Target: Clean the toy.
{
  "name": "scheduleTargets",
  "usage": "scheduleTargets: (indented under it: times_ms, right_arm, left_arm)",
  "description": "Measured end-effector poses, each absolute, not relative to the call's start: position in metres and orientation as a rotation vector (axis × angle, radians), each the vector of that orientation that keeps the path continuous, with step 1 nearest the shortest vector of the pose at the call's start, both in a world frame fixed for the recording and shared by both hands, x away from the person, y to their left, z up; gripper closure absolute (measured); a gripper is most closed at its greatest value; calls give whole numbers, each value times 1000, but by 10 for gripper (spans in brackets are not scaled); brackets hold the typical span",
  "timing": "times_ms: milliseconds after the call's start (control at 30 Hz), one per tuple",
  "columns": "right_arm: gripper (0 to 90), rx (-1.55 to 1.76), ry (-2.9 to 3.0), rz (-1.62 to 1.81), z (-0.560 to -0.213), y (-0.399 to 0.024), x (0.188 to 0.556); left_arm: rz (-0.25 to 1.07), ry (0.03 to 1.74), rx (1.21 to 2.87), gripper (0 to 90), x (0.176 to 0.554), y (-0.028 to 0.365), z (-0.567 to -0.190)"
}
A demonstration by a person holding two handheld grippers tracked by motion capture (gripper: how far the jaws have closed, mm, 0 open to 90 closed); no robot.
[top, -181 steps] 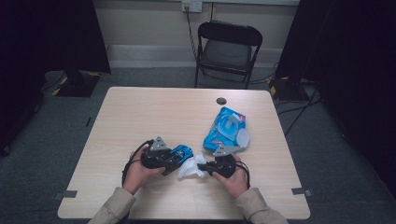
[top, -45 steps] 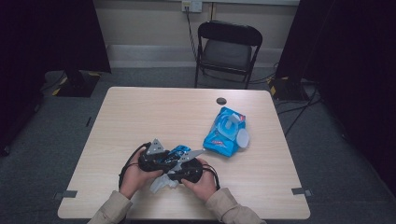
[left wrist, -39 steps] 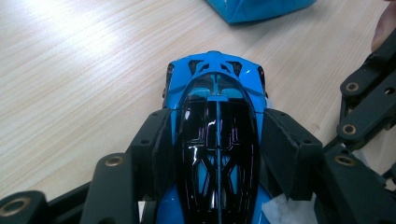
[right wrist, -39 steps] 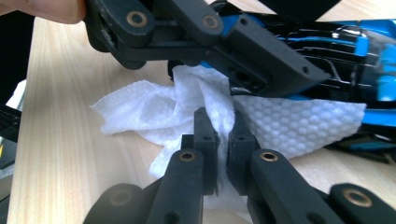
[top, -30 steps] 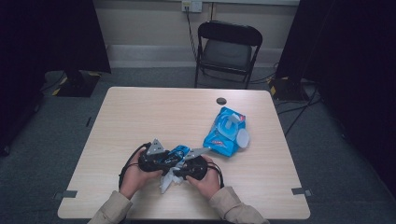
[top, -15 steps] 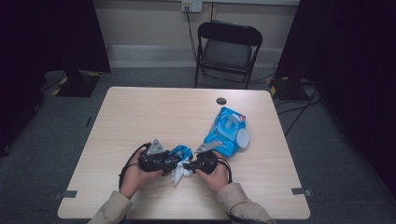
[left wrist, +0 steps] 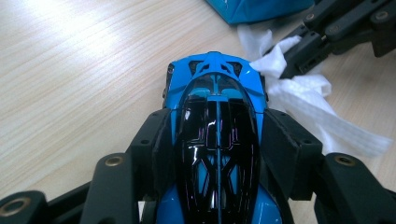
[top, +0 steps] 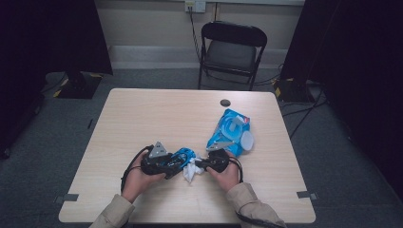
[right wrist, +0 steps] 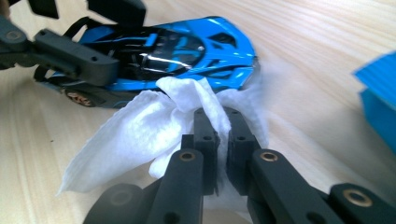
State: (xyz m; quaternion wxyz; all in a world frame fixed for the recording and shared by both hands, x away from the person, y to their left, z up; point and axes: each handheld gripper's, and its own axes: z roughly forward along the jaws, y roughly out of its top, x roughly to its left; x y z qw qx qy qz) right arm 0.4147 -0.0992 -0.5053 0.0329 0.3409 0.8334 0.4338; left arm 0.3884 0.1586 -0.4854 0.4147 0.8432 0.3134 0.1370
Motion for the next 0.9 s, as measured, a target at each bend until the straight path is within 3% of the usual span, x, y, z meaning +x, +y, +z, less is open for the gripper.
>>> scheduleTargets:
  times_ms: [900]
  right_arm:
    - [859,1120,2484,1329,-502,-121,424]
  left_arm:
    - [345,795,2124,441,388,158,-485]
